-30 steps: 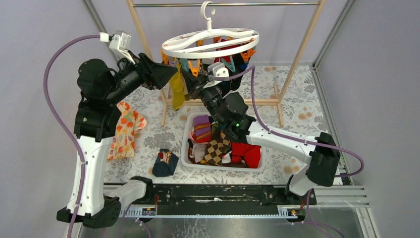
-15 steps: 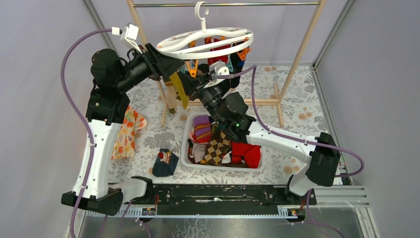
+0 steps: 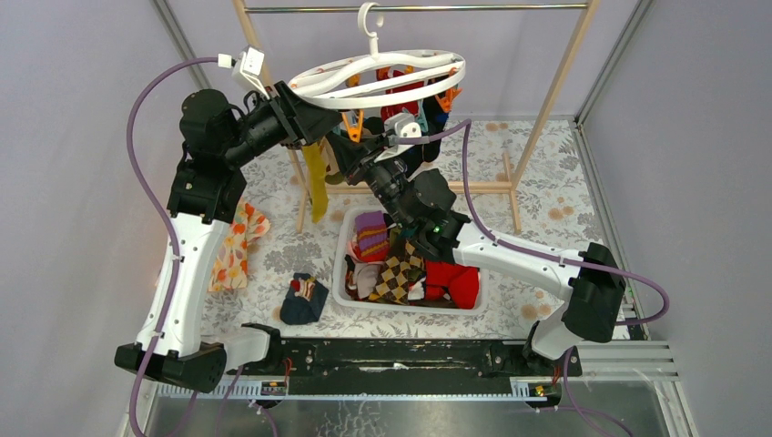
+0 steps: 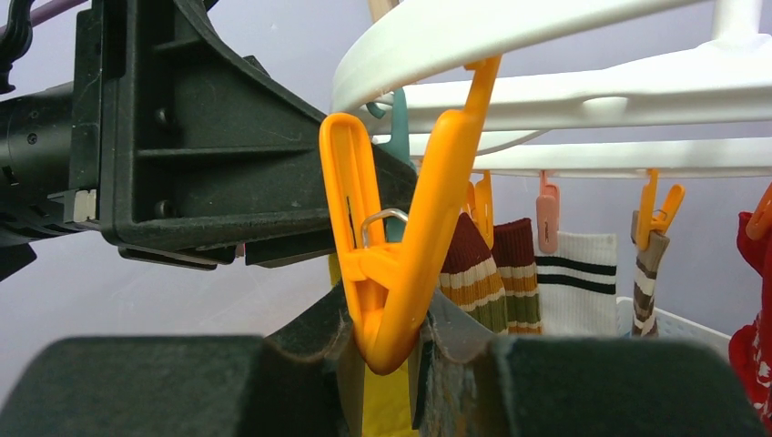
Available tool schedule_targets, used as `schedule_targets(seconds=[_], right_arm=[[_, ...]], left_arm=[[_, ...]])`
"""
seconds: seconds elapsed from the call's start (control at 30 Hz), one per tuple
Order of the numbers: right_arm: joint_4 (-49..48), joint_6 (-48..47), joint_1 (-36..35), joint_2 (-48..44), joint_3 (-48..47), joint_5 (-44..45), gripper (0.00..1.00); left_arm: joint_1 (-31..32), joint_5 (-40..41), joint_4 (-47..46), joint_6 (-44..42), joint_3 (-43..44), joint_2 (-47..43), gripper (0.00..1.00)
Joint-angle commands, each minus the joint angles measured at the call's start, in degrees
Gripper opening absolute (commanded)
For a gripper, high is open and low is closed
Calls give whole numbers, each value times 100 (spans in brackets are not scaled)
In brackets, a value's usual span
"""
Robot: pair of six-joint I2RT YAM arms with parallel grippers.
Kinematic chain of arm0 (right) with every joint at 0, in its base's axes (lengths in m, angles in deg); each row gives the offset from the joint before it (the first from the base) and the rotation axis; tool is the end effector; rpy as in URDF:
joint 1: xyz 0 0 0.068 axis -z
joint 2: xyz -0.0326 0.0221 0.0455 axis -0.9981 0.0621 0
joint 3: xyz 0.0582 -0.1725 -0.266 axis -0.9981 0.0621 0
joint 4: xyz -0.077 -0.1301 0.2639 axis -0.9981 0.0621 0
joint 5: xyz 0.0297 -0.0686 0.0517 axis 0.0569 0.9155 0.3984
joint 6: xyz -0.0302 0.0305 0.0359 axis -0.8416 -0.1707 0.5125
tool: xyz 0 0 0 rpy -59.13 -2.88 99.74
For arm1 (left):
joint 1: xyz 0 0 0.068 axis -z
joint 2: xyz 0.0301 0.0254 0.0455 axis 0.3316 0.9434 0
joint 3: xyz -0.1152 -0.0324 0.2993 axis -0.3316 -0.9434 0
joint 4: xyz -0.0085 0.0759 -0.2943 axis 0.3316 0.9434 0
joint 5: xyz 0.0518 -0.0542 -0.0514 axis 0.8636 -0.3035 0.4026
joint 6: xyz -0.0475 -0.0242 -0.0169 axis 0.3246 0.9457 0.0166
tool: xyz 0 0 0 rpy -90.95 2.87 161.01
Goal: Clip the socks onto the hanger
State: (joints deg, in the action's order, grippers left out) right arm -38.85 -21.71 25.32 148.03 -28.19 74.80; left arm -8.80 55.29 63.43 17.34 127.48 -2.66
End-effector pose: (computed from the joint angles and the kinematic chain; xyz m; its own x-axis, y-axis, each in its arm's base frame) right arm 0.2095 0.3542 0.4732 0.2277 0.5010 -0.8349 -0.7090 0.6731 0.2105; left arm 0.2523 -0.0689 0.5731 -0.4254 -0.4444 -0.7884 0.5529 0.5620 -0.6152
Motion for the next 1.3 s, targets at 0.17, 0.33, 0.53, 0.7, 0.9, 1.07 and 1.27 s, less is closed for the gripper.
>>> schedule_targets(seconds=[0.17, 0.33, 0.53, 0.7, 0.9, 1.07, 1.27], right_arm=[[-19, 41, -97, -186, -155, -246, 27], [472, 181, -101, -673, 303, 437, 79], [1827, 683, -92, -1787, 1301, 1057, 100], [3818, 1906, 25, -2570, 1766, 1391, 100], [5628, 2867, 1023, -3012, 2213, 768, 100], [6254, 2815, 1255, -2902, 2441, 573, 90], [6624, 2835, 1287, -2597, 2590, 335, 79]], left_arm=[[95, 444, -595, 151, 159, 189, 25], [95, 471, -621, 134, 31, 129, 3], [94, 424, -568, -67, -61, 2, 0], [95, 464, -461, -244, -137, -68, 0], [95, 453, -308, -458, -116, -94, 0], [95, 387, -285, -515, -167, -116, 0], [95, 336, -288, -549, -180, -103, 0]])
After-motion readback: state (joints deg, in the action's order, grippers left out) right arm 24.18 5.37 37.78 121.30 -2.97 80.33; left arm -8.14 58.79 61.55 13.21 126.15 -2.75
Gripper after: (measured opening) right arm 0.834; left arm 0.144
